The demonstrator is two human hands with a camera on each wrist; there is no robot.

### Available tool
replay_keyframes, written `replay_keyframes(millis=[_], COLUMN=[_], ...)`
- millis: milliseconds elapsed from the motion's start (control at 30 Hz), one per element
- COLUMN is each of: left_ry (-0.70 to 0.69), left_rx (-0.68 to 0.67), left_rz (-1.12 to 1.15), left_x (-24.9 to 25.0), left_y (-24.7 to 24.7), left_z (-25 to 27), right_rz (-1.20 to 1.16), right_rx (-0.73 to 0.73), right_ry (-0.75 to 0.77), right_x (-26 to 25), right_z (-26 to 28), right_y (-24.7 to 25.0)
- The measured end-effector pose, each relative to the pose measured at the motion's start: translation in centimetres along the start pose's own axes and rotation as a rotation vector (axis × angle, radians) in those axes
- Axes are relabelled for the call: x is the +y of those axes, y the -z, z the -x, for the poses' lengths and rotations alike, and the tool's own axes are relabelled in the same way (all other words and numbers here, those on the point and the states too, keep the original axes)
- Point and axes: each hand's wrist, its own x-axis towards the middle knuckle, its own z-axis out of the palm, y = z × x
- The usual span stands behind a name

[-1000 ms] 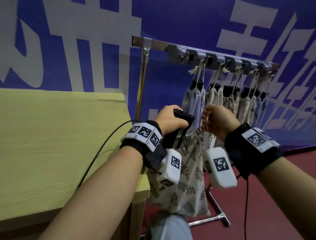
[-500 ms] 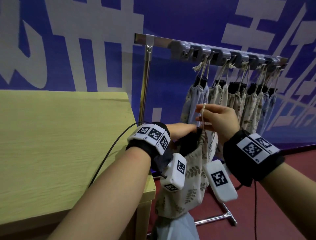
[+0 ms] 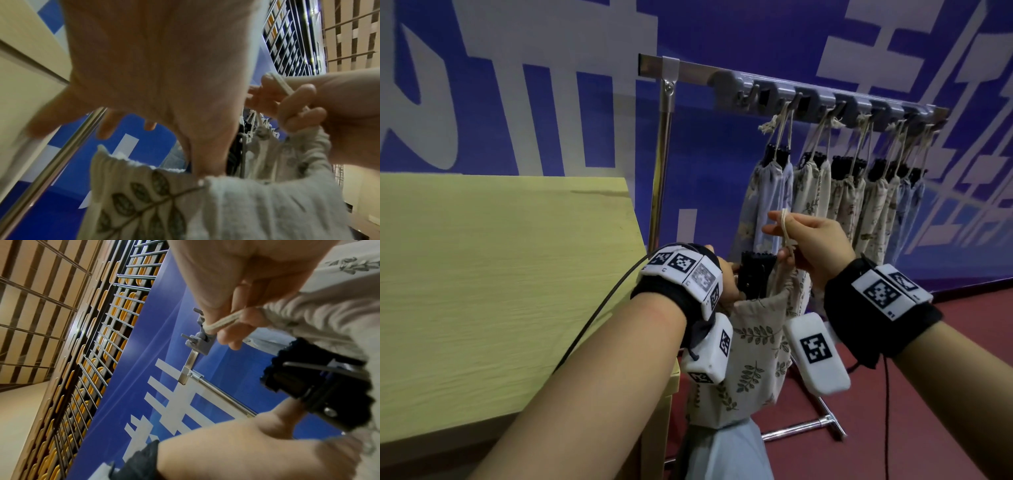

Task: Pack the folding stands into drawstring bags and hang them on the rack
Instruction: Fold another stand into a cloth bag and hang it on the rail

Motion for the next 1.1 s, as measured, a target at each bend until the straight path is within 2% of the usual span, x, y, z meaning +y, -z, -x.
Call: replay_keyframes(millis=[133, 333, 467, 700, 767, 833, 1100], left_ry=[-0.011, -0.071, -0.032, -0.053, -0.056, -0.035, 0.081], left_rx=[-0.093, -0.004, 0.113, 0.487, 0.550, 0.544, 0.259], left_rz=[-0.129, 0.055, 0.171, 0.323, 0.387, 0.433, 0.824], left_x=[-0.5, 0.5, 0.3, -0.2, 0.0, -0.1, -0.1], left_y=[0.1, 0.8, 1.1, 1.7, 1.8, 1.8, 2.1], left_z=[-0.9, 0.1, -0.6, -0.3, -0.1, -0.1, -0.3], right_rz=[-0.058, -0.035, -0.004, 0.079, 0.128, 0.150, 0.152], right_rx=[0.004, 0.018, 0.028, 0.053, 0.055, 0.037, 0.015], right_ry=[-0.010, 0.011, 0.021, 0.063, 0.067, 0.059, 0.060], right_x=[0.1, 0.1, 0.0, 0.3, 0.5, 0.8, 1.2], right_z=[0.3, 0.3, 0.2, 0.1, 0.0, 0.2, 0.3], right_y=[0.2, 0.5, 0.7, 0.6, 0.5, 0.4, 0.2])
